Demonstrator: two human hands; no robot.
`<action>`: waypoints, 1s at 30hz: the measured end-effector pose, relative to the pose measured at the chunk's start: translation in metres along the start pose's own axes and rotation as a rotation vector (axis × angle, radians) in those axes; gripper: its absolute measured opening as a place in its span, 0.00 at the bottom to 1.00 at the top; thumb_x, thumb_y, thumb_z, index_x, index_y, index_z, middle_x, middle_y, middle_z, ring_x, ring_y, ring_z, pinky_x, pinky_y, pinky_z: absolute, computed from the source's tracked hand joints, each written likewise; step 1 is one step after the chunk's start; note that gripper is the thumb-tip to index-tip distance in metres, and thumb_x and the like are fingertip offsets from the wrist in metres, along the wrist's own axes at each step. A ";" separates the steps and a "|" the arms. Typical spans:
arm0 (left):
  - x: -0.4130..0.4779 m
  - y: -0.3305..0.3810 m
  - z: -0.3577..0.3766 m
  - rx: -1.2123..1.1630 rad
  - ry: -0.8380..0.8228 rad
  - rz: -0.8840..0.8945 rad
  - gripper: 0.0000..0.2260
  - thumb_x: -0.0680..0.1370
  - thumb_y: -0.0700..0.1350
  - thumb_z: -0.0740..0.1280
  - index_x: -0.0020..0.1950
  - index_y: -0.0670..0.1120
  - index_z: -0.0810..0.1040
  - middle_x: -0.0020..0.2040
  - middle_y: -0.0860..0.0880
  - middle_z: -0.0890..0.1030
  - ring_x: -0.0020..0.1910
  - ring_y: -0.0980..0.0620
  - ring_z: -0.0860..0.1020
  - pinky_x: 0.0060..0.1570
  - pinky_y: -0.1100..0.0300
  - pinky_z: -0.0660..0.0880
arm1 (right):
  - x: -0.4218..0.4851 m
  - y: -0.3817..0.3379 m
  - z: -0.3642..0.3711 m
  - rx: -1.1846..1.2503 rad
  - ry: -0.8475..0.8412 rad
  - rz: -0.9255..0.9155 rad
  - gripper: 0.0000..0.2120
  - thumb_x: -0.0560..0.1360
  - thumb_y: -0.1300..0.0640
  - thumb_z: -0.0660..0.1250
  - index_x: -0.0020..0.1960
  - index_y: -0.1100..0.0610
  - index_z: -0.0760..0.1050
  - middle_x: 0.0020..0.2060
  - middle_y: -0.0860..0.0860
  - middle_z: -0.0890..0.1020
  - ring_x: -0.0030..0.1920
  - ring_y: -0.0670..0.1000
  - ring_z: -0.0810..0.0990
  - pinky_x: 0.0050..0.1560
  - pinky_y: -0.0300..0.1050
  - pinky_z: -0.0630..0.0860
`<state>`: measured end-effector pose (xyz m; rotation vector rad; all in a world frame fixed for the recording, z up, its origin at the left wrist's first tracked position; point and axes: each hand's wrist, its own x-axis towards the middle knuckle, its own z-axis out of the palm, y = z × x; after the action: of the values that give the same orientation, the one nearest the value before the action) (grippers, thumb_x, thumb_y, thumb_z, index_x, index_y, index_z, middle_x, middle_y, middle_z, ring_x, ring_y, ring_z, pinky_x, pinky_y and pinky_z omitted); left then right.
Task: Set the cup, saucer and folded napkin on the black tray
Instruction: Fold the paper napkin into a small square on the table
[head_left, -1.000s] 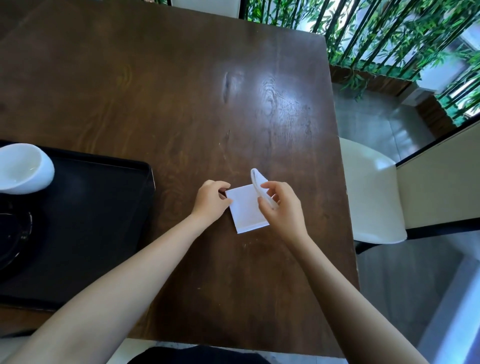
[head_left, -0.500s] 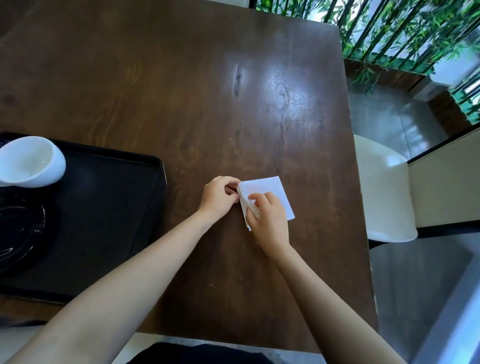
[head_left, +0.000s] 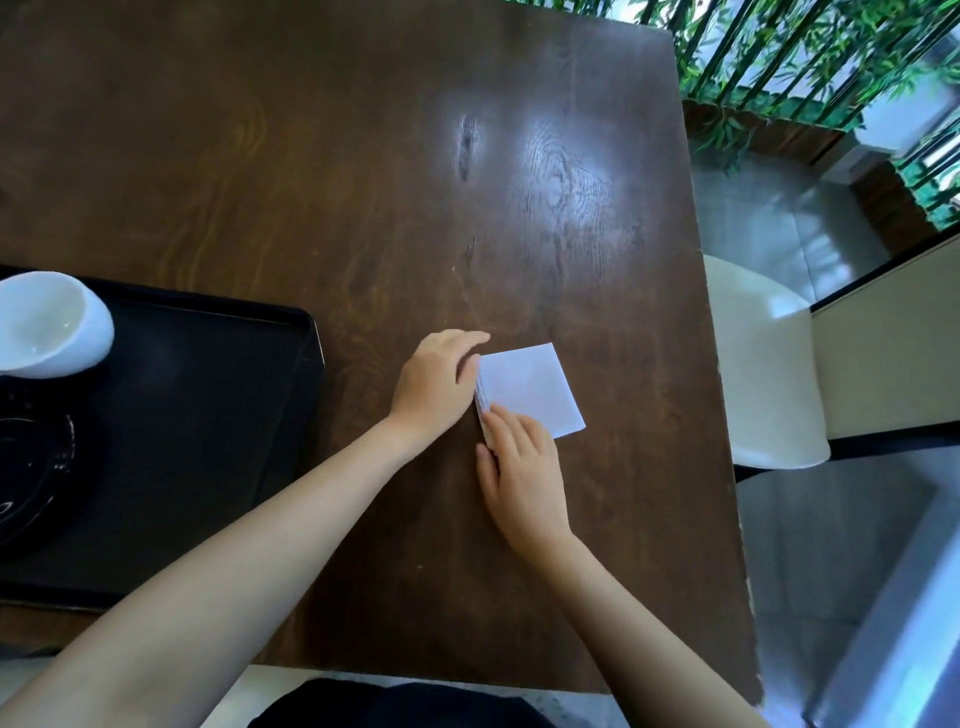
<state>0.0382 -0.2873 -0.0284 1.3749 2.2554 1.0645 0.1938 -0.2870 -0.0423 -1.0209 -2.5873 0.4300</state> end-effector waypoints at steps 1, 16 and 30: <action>0.000 0.004 0.003 0.018 -0.050 0.088 0.14 0.78 0.39 0.61 0.63 0.44 0.76 0.62 0.46 0.79 0.62 0.48 0.74 0.63 0.55 0.70 | -0.006 0.000 0.002 -0.045 -0.048 -0.013 0.19 0.74 0.56 0.66 0.64 0.60 0.74 0.62 0.56 0.79 0.61 0.58 0.77 0.64 0.57 0.72; -0.001 0.005 0.027 0.032 -0.284 0.108 0.19 0.82 0.49 0.52 0.72 0.47 0.66 0.70 0.48 0.71 0.72 0.50 0.65 0.74 0.55 0.53 | 0.057 0.080 -0.029 0.003 -0.119 0.146 0.23 0.81 0.55 0.50 0.74 0.59 0.57 0.76 0.55 0.59 0.77 0.53 0.53 0.75 0.48 0.44; -0.028 0.020 0.073 0.559 -0.121 -0.102 0.24 0.81 0.48 0.46 0.76 0.41 0.49 0.78 0.43 0.52 0.77 0.47 0.48 0.74 0.51 0.45 | 0.050 0.087 -0.007 -0.198 -0.346 0.021 0.27 0.81 0.47 0.41 0.76 0.57 0.42 0.77 0.51 0.46 0.76 0.47 0.38 0.75 0.48 0.34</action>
<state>0.1075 -0.2740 -0.0671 1.4426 2.6049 0.3085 0.2141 -0.1907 -0.0608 -1.1239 -2.9786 0.3914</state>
